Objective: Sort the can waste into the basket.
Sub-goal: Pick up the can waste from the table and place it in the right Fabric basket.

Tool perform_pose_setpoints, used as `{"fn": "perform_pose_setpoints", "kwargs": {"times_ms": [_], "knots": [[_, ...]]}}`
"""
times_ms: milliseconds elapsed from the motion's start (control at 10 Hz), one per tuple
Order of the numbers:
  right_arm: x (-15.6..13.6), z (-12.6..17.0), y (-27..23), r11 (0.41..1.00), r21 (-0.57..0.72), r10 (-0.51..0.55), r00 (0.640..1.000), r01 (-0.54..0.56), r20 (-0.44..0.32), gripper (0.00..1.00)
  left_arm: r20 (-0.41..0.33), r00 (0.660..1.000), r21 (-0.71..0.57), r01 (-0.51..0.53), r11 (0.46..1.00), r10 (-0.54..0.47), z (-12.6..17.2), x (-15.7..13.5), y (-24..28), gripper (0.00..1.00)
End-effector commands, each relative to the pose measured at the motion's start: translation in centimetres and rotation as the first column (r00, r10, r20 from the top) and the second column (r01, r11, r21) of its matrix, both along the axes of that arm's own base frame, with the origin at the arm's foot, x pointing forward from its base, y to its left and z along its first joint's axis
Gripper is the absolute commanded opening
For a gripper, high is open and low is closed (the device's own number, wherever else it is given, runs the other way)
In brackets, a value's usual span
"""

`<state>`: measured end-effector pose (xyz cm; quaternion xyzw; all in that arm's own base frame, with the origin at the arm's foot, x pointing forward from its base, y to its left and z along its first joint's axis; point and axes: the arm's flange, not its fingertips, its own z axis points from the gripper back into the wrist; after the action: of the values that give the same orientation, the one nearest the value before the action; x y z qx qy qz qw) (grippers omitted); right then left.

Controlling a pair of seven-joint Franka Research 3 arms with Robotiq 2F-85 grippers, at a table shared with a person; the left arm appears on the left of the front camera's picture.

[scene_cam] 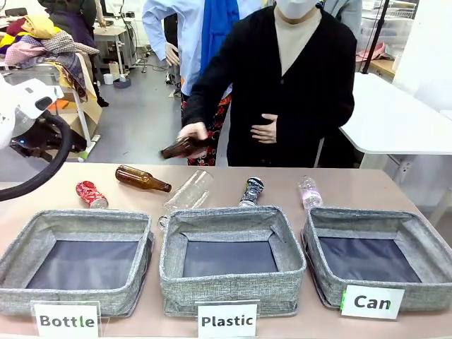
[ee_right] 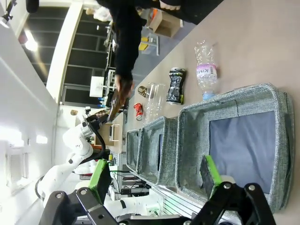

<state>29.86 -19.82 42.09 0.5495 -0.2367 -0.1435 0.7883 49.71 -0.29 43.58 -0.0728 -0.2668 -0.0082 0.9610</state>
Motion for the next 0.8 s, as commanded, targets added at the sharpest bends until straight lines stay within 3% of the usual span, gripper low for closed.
{"fn": "perform_pose_setpoints", "kwargs": {"times_ms": [0,200,300,500,700], "knots": [[0.4,0.1,-0.1,1.0,0.01,-0.005,0.999,0.005,0.036,1.0,-0.115,0.992,0.008,0.045,0.999,-0.044,-0.2,1.1,1.4,1.0],[0.4,0.1,-0.1,1.0,0.01,-0.005,0.999,0.005,0.036,1.0,-0.211,0.928,-0.188,0.269,0.945,-0.306,2.0,-0.5,9.3,1.0],[0.4,0.1,-0.1,1.0,0.01,-0.005,0.999,0.005,0.036,1.0,-0.226,0.903,-0.245,0.311,0.918,-0.366,2.3,-2.6,13.1,1.0],[0.4,0.1,-0.1,1.0,0.01,-0.005,0.999,0.005,0.036,1.0,-0.187,0.869,-0.328,0.384,0.863,-0.458,1.2,-7.1,18.5,1.0],[0.4,0.1,-0.1,1.0,0.01,-0.005,0.999,0.005,0.036,1.0,-0.097,0.865,-0.378,0.425,0.823,-0.492,-0.7,-10.5,22.2,1.0]]}}
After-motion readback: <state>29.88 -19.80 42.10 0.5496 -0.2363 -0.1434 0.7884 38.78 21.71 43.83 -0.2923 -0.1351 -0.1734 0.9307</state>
